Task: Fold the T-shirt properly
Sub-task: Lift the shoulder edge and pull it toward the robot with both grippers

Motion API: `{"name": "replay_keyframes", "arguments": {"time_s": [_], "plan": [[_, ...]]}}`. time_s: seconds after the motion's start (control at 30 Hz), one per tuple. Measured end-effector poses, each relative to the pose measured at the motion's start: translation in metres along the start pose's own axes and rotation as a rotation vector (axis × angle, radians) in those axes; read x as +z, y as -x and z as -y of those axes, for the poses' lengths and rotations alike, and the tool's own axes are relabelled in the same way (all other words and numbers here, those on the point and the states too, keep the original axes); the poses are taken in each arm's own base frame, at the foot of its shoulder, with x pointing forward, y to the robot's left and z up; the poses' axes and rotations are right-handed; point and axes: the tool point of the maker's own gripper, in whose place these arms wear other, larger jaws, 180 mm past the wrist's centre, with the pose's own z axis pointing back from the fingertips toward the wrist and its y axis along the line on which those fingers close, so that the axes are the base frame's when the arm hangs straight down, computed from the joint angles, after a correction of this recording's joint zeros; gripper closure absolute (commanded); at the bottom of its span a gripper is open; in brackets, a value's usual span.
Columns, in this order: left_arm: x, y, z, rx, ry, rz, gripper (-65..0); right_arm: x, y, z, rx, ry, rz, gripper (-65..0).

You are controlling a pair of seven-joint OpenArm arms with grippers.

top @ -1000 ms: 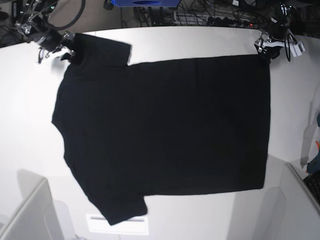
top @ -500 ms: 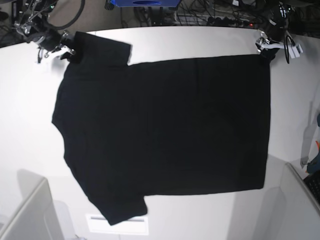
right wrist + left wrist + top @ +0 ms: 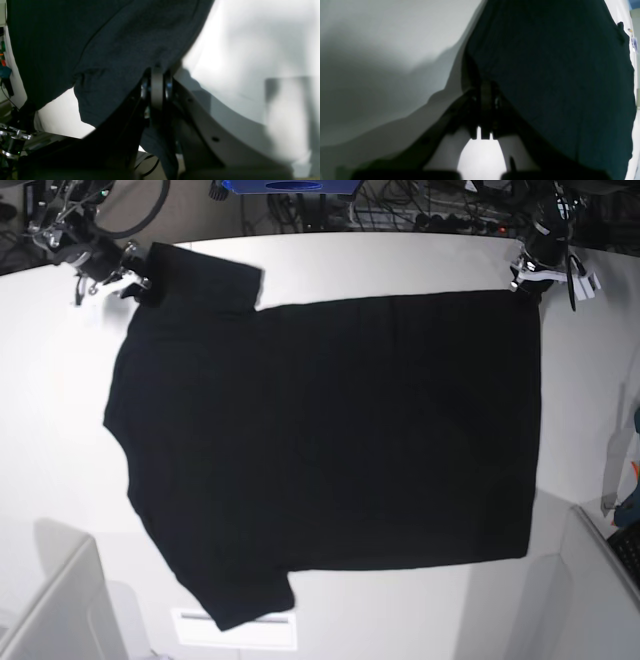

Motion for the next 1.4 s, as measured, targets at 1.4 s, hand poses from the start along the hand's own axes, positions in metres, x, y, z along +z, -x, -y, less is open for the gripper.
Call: {"name": "replay_keyframes", "arguments": {"time_s": [1.4], "plan": [[0.005, -0.065, 0.088, -0.137, 0.1, 0.019, 0.0, -0.014, -0.128, -0.085, 0.227, -0.028, 0.069, 0.0]]}}
